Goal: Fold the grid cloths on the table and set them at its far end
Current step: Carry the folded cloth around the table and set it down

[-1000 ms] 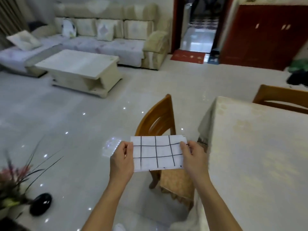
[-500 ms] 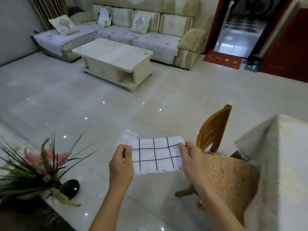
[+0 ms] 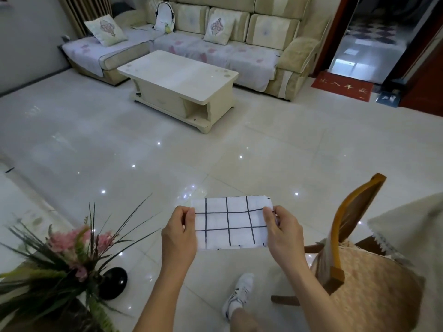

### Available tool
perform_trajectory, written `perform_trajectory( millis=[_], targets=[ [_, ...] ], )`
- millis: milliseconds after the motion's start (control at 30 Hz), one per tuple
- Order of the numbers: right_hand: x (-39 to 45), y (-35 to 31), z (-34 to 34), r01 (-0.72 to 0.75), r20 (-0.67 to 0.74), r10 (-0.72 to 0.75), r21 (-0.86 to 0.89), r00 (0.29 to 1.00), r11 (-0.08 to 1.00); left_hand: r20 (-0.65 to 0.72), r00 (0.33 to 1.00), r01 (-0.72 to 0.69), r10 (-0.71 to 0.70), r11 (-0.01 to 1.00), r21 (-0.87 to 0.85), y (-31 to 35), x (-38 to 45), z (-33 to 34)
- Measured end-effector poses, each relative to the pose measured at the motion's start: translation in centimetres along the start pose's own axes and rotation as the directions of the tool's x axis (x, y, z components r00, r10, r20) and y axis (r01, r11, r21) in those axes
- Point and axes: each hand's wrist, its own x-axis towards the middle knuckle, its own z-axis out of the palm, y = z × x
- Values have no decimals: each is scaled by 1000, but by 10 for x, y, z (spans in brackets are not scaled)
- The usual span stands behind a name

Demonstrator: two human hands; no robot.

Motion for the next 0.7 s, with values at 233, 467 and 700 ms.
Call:
perform_trajectory(
  millis=[233, 467, 700],
  targets=[
    [102, 3, 16, -35, -54, 36, 14, 998, 999, 33, 999, -23, 22, 999, 37, 22, 99, 48],
    [209, 1, -2, -82, -105, 84, 22, 991, 996, 73, 996, -57, 54, 997, 45, 71, 187, 113],
    [273, 9, -26, -108, -193, 116, 53, 974, 993, 128, 988, -96, 90, 994, 43, 107, 240, 169]
  ],
)
